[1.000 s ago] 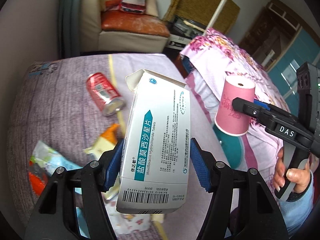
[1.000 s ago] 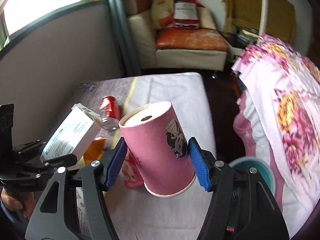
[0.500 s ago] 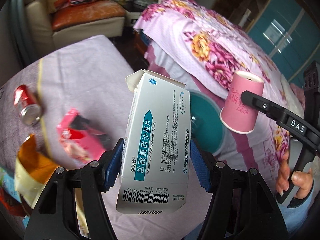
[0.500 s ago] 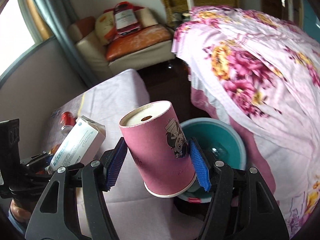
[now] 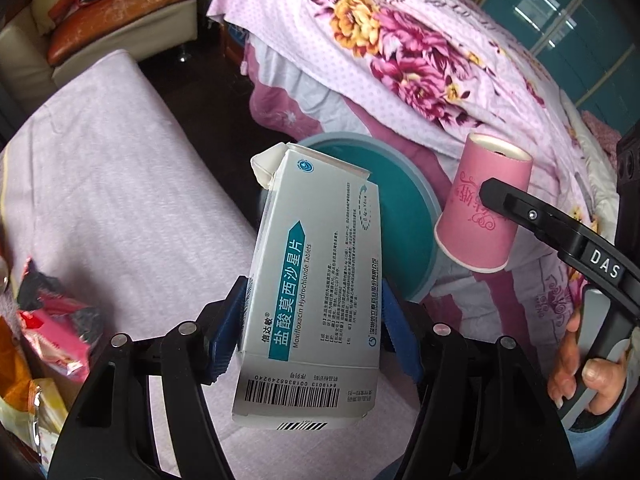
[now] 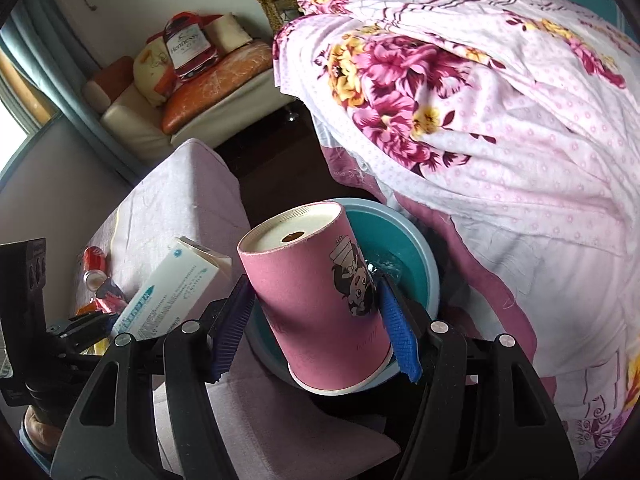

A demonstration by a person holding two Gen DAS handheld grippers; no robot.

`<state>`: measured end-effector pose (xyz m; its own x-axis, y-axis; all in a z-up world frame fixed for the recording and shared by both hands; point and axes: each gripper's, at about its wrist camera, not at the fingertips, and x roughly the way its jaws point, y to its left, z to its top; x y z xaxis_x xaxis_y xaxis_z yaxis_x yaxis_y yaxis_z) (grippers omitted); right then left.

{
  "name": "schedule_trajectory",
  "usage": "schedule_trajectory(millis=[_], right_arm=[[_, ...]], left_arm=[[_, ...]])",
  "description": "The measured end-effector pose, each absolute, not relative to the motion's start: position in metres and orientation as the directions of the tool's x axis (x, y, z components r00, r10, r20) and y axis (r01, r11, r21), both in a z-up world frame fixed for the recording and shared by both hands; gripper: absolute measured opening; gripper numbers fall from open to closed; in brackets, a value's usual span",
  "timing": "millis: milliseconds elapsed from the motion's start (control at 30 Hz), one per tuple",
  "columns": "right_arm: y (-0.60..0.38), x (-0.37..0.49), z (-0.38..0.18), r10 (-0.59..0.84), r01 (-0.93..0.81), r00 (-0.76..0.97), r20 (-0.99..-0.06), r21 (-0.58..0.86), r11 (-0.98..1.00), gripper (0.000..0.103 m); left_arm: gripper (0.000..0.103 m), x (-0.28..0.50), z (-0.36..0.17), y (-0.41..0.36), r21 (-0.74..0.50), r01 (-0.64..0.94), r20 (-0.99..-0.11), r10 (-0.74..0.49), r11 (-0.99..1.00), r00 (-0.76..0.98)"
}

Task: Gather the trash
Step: 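Carry box and pink cup over the teal bin and open both tools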

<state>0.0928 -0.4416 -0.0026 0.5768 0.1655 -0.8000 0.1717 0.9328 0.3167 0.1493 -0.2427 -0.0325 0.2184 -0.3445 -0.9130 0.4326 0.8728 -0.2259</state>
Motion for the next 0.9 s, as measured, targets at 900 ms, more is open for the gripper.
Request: schedule_trajectory(millis=[900], right_arm=[[-0.45, 0.111, -0.033, 0.157, 0.215, 0.503, -0.85, 0.299, 0.93, 0.063]], left_arm=[[0.092, 0.156, -0.047, -0.245, -0.251, 0.383, -0.916, -0.346, 0.889, 0.204]])
